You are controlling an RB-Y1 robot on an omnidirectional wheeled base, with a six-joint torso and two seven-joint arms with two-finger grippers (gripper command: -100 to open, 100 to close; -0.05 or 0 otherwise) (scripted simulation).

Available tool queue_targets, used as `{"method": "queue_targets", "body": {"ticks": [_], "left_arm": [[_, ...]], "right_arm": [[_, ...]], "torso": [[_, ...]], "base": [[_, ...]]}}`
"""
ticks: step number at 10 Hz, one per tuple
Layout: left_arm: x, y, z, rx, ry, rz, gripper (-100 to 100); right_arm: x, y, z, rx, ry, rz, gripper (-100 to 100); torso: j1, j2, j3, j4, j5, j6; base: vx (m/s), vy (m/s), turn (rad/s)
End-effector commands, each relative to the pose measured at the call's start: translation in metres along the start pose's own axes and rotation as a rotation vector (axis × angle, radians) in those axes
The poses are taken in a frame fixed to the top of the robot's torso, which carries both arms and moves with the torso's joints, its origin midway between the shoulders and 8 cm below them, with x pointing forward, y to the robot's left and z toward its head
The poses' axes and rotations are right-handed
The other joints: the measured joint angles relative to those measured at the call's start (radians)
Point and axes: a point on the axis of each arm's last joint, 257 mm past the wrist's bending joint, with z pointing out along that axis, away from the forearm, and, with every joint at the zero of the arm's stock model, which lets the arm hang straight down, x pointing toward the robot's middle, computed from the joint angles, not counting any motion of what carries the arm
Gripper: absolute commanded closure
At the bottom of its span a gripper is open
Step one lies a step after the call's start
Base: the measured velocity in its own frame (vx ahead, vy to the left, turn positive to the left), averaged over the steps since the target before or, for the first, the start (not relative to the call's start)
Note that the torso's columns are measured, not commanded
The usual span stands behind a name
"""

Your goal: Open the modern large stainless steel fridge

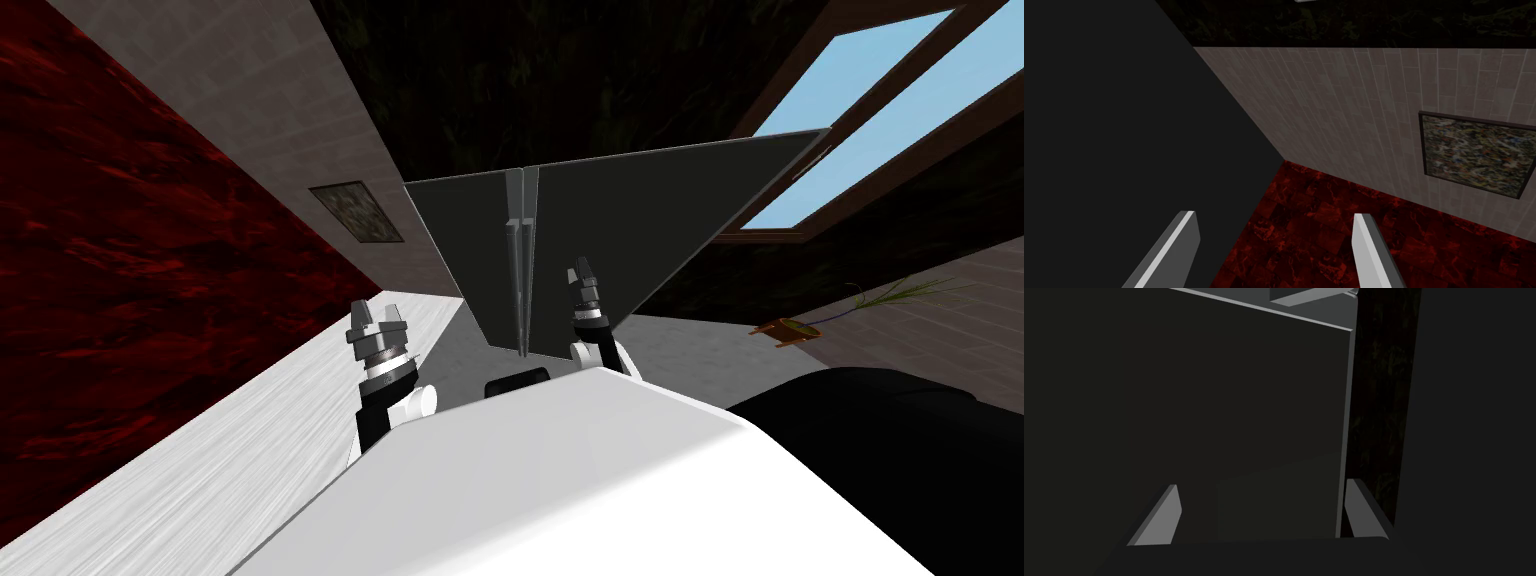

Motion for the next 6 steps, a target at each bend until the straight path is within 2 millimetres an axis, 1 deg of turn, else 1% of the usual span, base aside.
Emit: {"method": "queue_targets", "body": {"ticks": [1, 3, 6], "left_arm": [[0.0, 0.0, 0.0, 0.0, 0.0, 0.0, 0], [0.0, -0.0001, 0.0, 0.0, 0.0, 0.0, 0], [0.0, -0.0001, 0.0, 0.0, 0.0, 0.0, 0]], "right_arm": [[0.0, 0.0, 0.0, 0.0, 0.0, 0.0, 0], [0.0, 0.0001, 0.0, 0.0, 0.0, 0.0, 0], [0.0, 0.0001, 0.0, 0.0, 0.0, 0.0, 0]], "torso": [[0.0, 0.04, -0.082, 0.041, 0.0, 0.0], [0.0, 0.175, -0.351, 0.176, 0.0, 0.0], [0.0, 0.396, -0.792, 0.396, 0.0, 0.0]], "base": [[0.0, 0.0, 0.0], [0.0, 0.0, 0.0], [0.0, 0.0, 0.0]]}}
